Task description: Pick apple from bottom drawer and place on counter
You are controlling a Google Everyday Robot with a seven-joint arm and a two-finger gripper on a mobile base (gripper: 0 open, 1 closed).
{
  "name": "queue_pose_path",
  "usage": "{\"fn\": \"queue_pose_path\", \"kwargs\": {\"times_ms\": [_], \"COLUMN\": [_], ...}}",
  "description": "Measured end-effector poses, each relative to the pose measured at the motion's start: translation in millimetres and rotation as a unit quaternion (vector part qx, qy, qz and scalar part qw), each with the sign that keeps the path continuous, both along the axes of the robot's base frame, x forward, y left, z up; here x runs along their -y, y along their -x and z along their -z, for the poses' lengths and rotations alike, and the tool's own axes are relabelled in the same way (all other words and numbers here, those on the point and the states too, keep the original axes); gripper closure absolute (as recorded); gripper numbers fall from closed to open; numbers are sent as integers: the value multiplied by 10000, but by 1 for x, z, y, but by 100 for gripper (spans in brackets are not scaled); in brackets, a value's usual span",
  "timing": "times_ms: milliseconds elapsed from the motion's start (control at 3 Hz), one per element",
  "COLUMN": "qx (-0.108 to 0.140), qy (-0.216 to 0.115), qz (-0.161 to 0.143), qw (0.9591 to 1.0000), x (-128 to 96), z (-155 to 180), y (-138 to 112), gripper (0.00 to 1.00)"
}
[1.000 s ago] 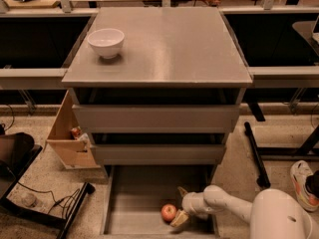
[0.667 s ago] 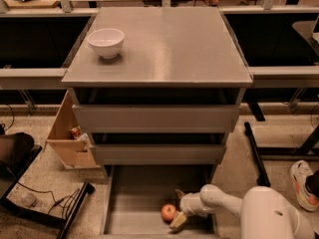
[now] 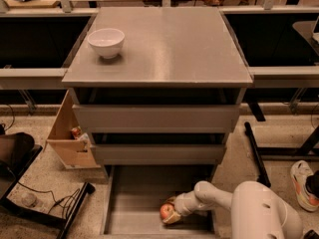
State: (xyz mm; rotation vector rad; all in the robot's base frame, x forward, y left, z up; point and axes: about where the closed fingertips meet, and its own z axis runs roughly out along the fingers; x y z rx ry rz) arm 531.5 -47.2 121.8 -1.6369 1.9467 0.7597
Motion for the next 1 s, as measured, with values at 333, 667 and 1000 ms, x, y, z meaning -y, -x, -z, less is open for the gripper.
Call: {"fn": "queue_pose_path", "kwargs": {"times_ms": [333,667,1000], "qx": [-22,-22,-12], "qy": [-11,-11,71], "qz": [-23,-23,-16], "qw": [10000,10000,10000], "x": [-1,-1,-1], "z": [0,0,-20], "y": [2,2,9], "gripper": [79,100,100]}}
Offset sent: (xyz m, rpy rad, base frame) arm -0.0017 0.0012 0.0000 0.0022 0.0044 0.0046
